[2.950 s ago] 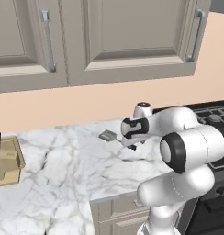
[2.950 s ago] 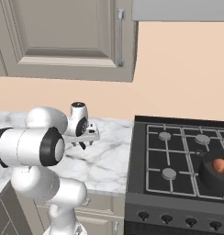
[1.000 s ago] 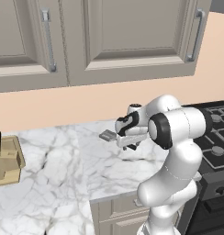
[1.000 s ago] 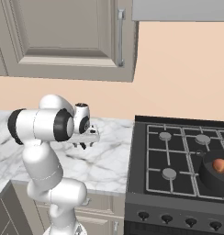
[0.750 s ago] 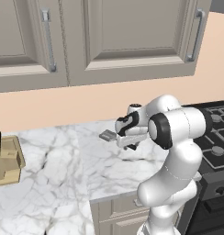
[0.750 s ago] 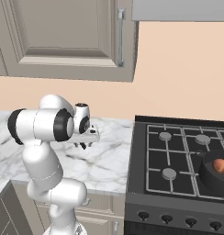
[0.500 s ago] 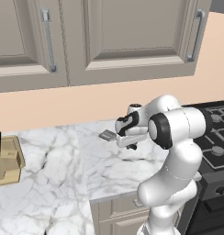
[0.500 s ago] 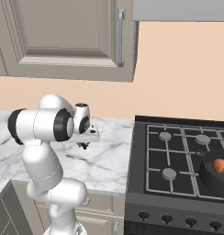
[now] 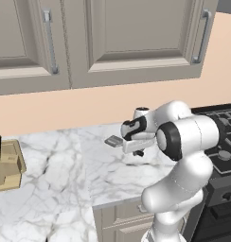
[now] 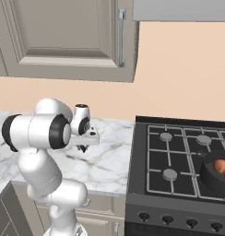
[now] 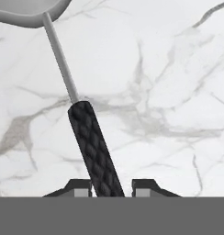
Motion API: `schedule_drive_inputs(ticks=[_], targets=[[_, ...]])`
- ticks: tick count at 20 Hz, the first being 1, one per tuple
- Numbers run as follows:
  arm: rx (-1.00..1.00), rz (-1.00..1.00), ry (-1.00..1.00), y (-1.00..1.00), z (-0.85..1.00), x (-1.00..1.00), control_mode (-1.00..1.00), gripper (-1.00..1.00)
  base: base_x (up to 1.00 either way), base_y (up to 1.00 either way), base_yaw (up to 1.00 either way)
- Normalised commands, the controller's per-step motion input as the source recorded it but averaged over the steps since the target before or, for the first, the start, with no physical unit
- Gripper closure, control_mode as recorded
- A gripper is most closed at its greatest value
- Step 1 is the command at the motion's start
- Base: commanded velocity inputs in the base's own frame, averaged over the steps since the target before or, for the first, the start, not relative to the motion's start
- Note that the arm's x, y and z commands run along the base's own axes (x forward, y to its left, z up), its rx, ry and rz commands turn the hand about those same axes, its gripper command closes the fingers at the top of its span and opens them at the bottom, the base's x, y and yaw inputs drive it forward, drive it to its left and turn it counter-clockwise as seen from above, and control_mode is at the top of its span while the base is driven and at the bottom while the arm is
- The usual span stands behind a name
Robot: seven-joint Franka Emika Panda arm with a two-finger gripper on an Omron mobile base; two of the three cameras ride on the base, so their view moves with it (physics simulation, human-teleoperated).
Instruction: Put the tomato and onion in the pot. Retrieve the spatula and lightly stir the vegetables in the pot.
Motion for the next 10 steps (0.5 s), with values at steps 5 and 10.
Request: schedule_drive_inputs(ticks=[5,10], targets=[[0.08,0.00,0.00,-0.37,0.32,-0.97,-1.00,1.00,0.00,0.00,0.00],[0.07,0.00,0.00,-0.18,0.80,-0.95,-1.00,1.00,0.00,0.00,0.00]])
